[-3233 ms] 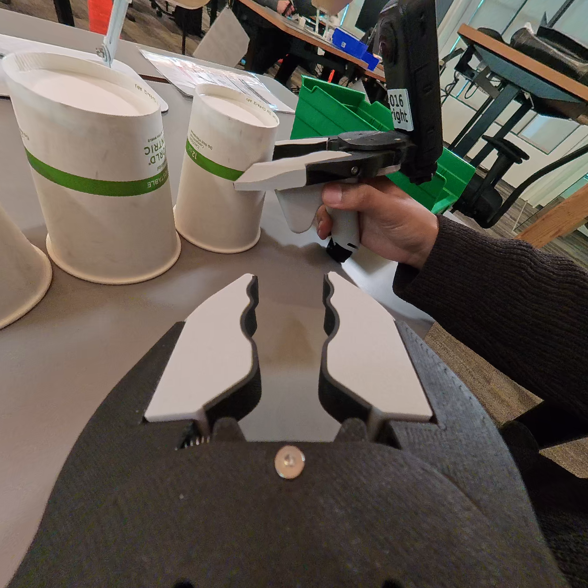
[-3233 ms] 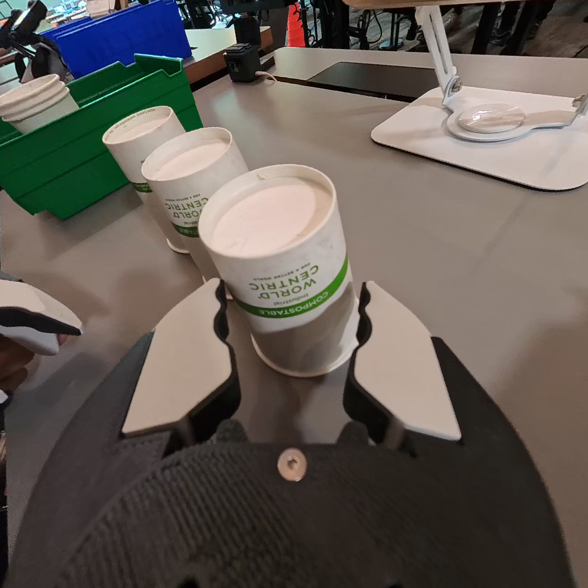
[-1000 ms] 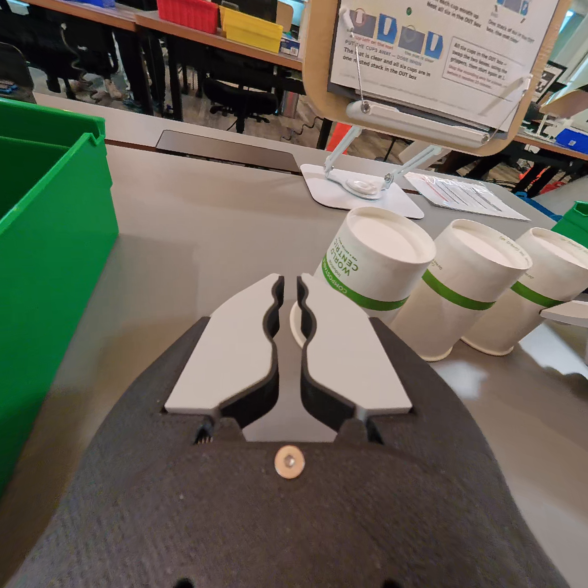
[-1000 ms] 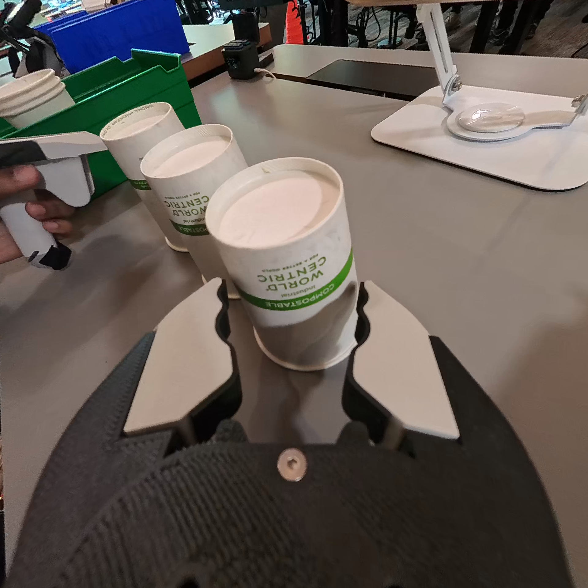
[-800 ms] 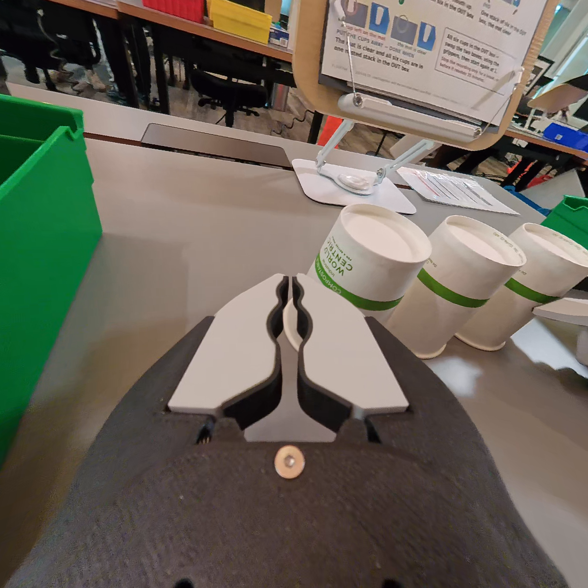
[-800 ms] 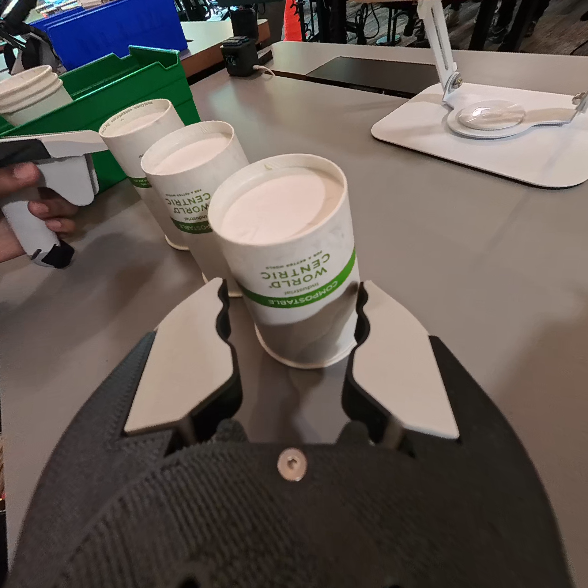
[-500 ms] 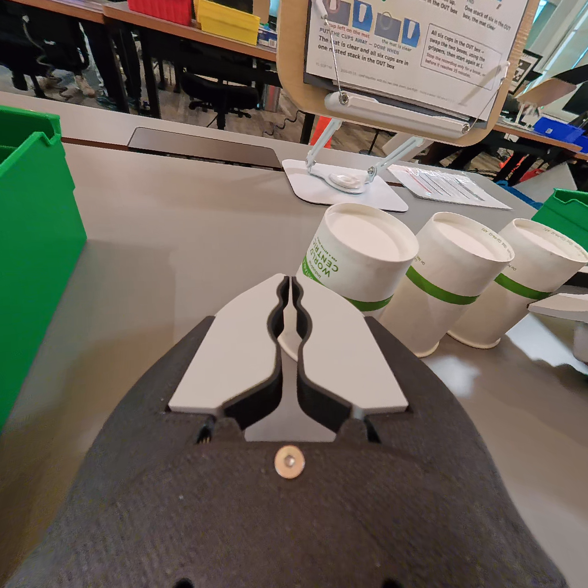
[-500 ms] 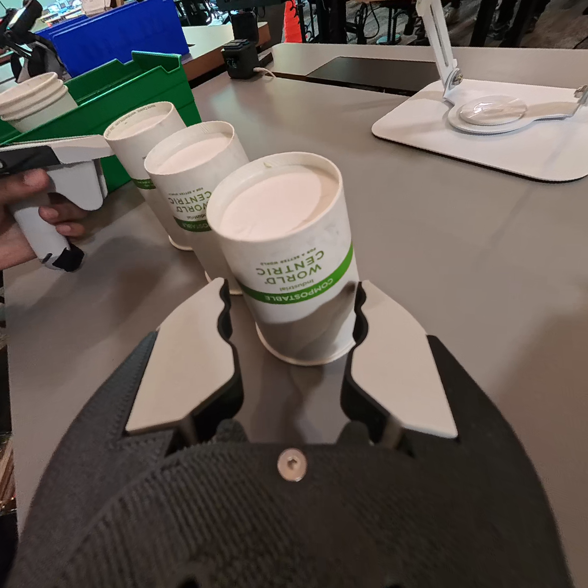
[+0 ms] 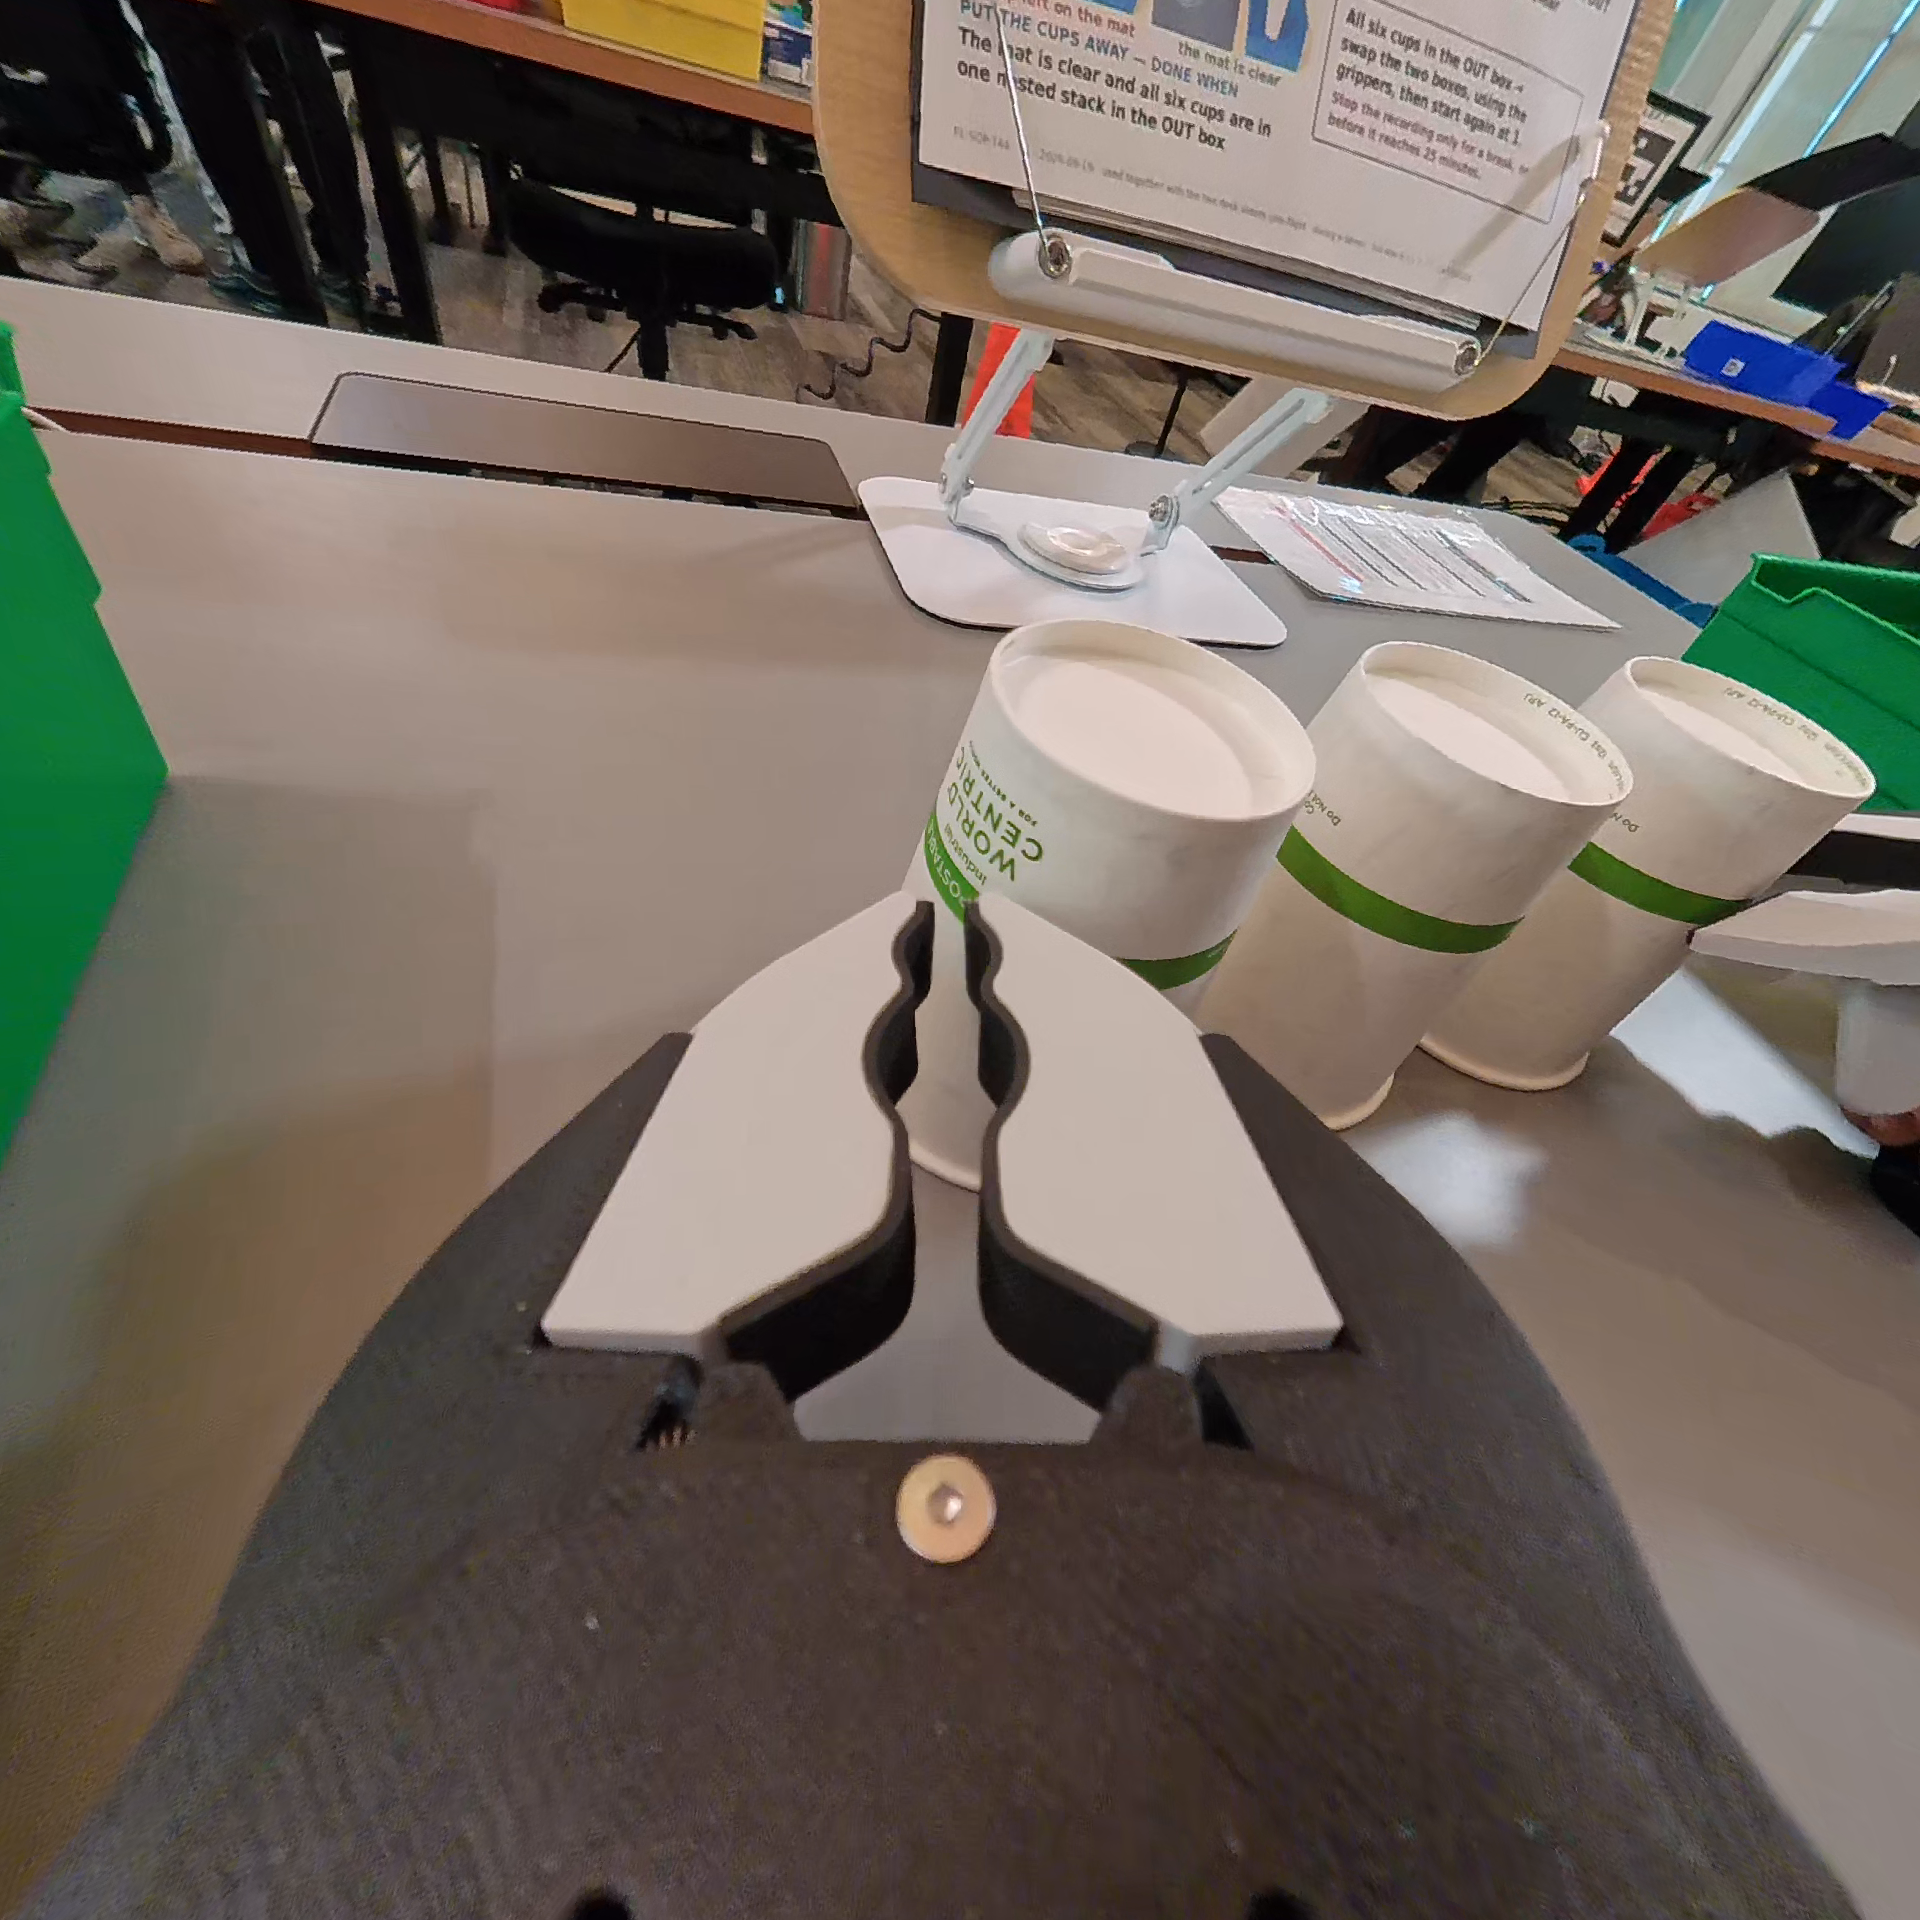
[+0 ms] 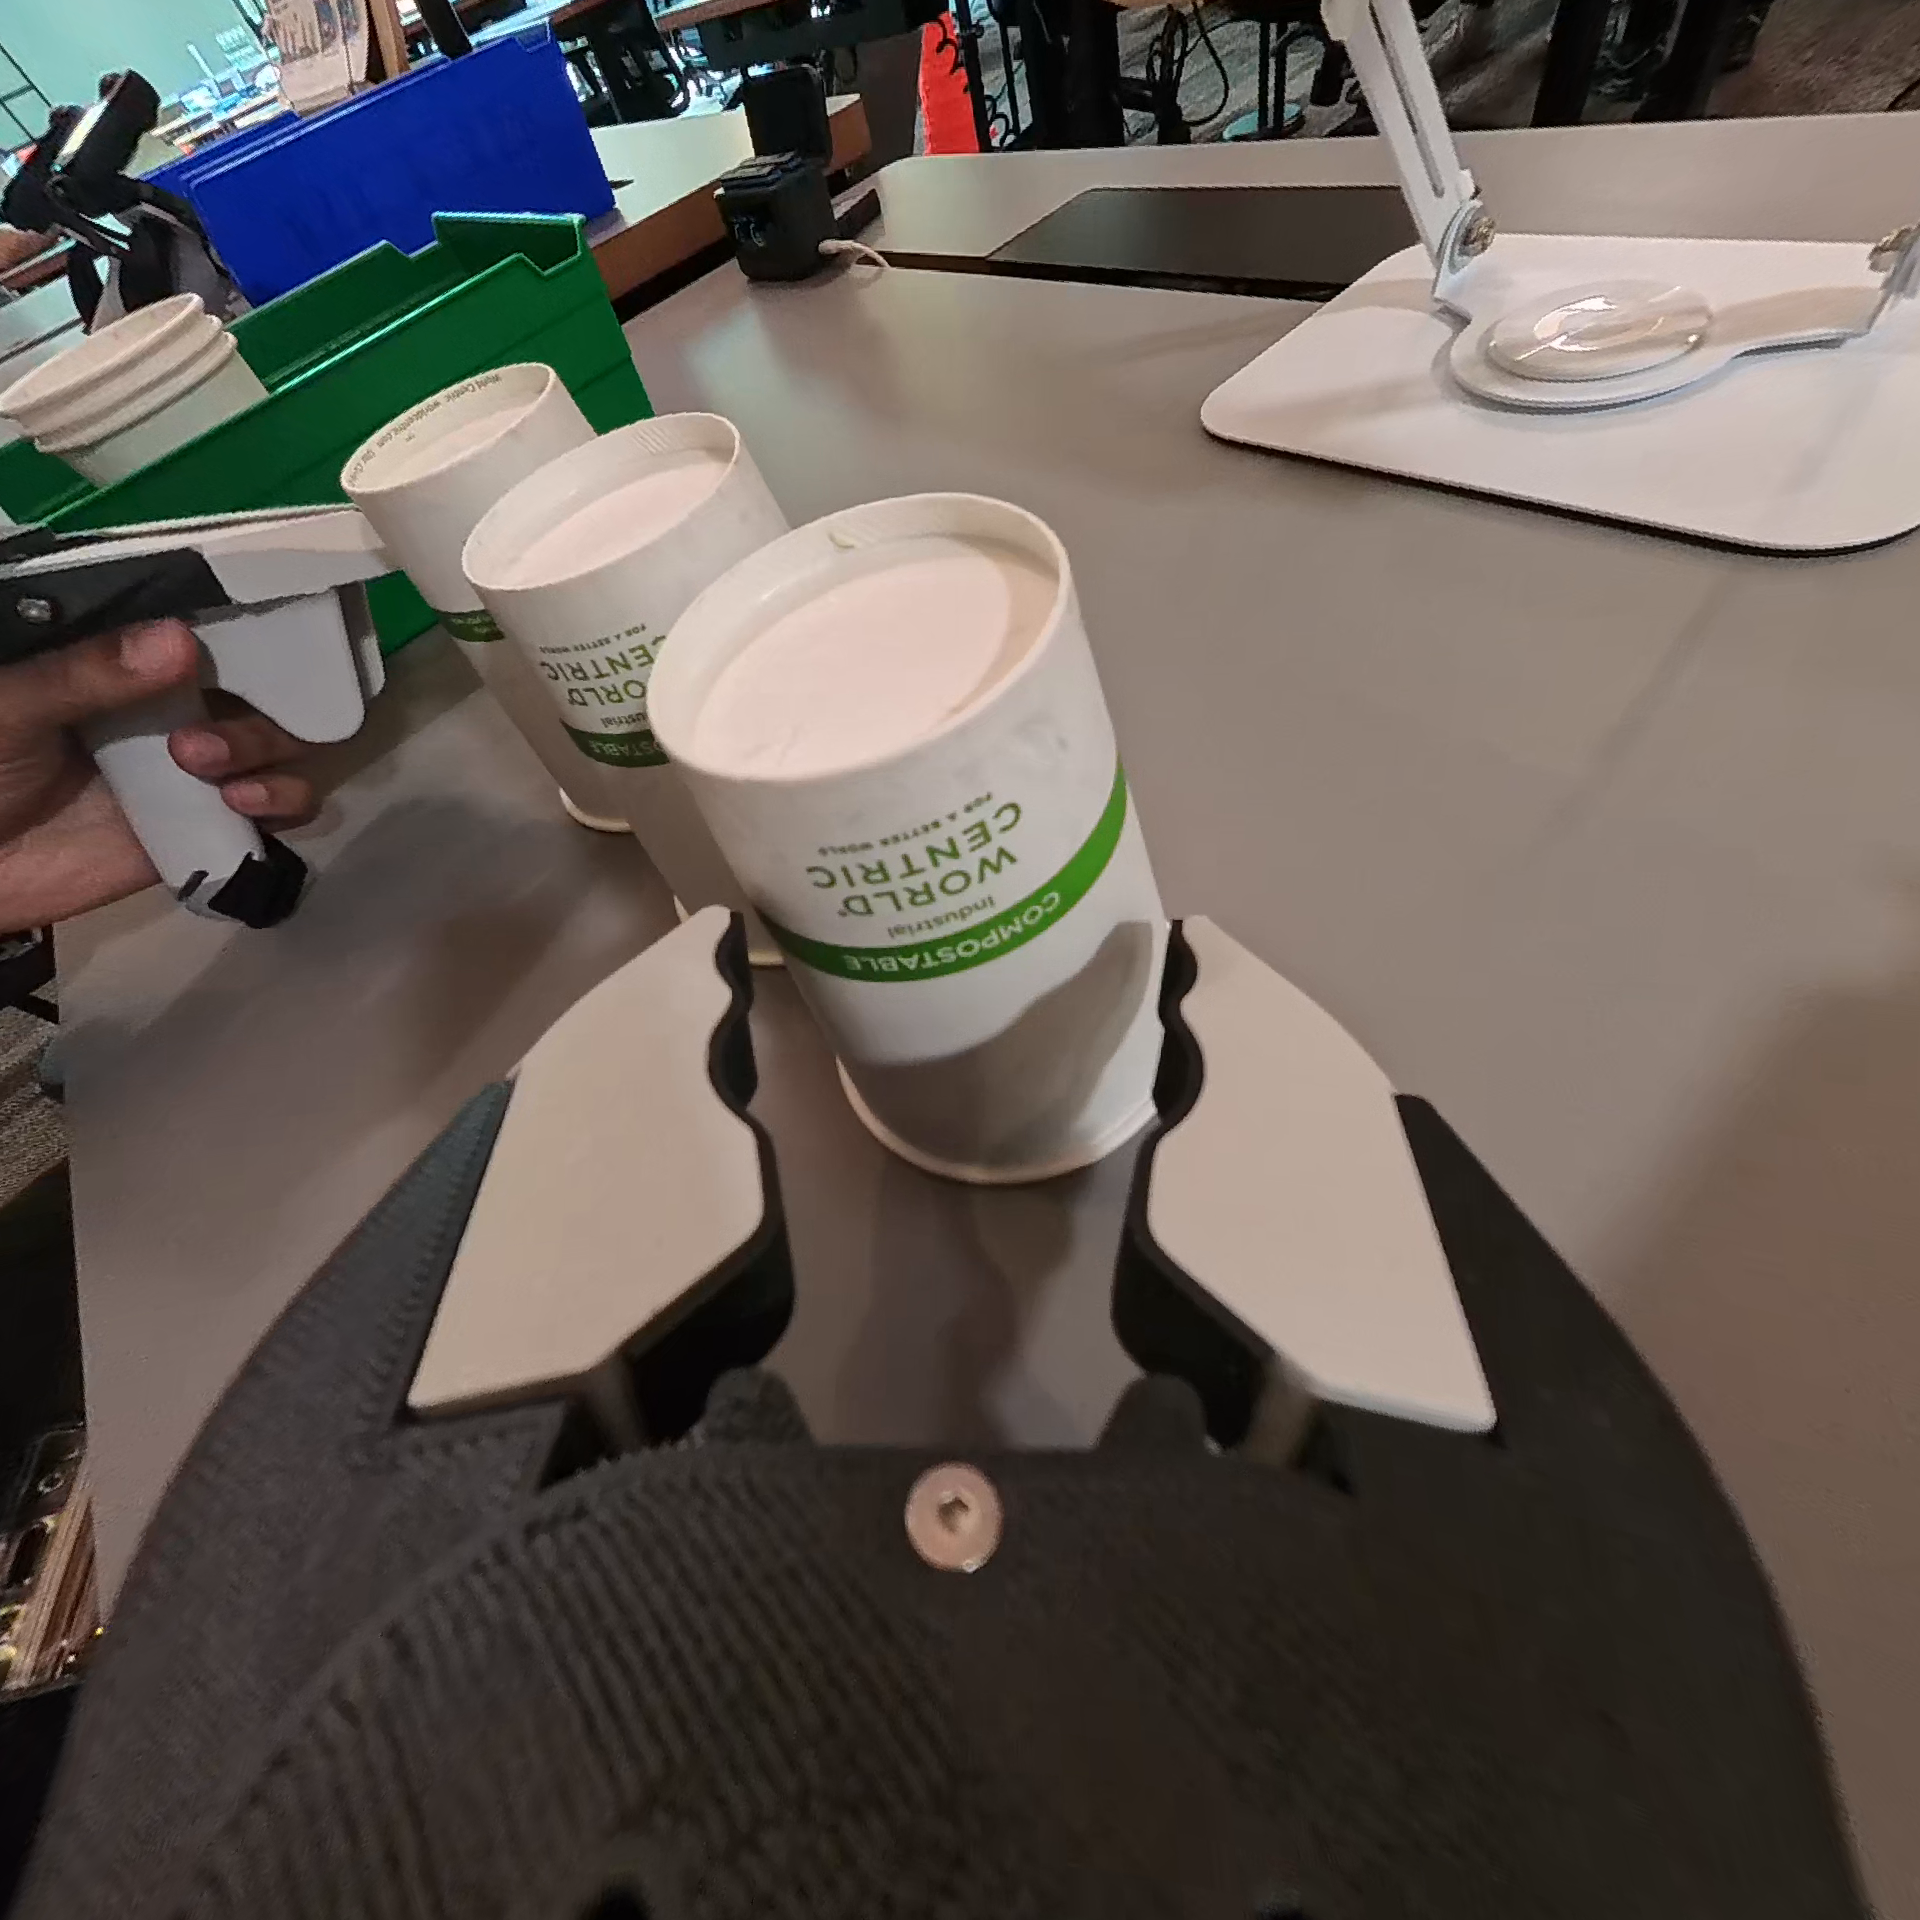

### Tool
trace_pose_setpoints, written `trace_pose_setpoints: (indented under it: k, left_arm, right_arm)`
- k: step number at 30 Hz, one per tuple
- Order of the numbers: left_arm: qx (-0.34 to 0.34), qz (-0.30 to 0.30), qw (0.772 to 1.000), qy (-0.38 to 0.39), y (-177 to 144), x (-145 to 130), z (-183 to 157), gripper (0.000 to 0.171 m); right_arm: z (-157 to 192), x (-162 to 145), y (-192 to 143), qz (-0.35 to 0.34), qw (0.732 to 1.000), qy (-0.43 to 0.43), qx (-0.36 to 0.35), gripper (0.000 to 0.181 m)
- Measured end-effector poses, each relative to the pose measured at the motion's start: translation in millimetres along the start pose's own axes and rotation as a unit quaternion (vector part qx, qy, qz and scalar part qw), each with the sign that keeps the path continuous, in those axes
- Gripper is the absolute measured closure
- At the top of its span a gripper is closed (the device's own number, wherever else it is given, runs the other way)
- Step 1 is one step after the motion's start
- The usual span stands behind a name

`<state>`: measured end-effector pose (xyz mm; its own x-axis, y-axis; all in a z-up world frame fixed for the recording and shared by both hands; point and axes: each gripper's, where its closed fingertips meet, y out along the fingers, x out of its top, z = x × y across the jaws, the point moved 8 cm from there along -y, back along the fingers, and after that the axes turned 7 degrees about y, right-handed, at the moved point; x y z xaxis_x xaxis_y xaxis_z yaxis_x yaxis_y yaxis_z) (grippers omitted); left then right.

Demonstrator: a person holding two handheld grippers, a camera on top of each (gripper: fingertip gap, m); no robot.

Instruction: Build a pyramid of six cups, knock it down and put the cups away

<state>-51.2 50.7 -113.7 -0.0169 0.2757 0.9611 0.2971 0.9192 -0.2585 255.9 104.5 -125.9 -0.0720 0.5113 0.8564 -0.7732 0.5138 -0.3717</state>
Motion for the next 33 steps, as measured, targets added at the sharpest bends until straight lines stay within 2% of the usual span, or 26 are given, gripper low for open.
trace_pose_setpoints:
  k: [33]
  left_arm:
    - [-0.004, 0.002, 1.000, -0.001, -0.6, -0.6, 1.1, 0.157]
  right_arm:
    - [0.8, -1.3, 0.5, 0.008, 1.000, -0.004, -0.012, 0.113]
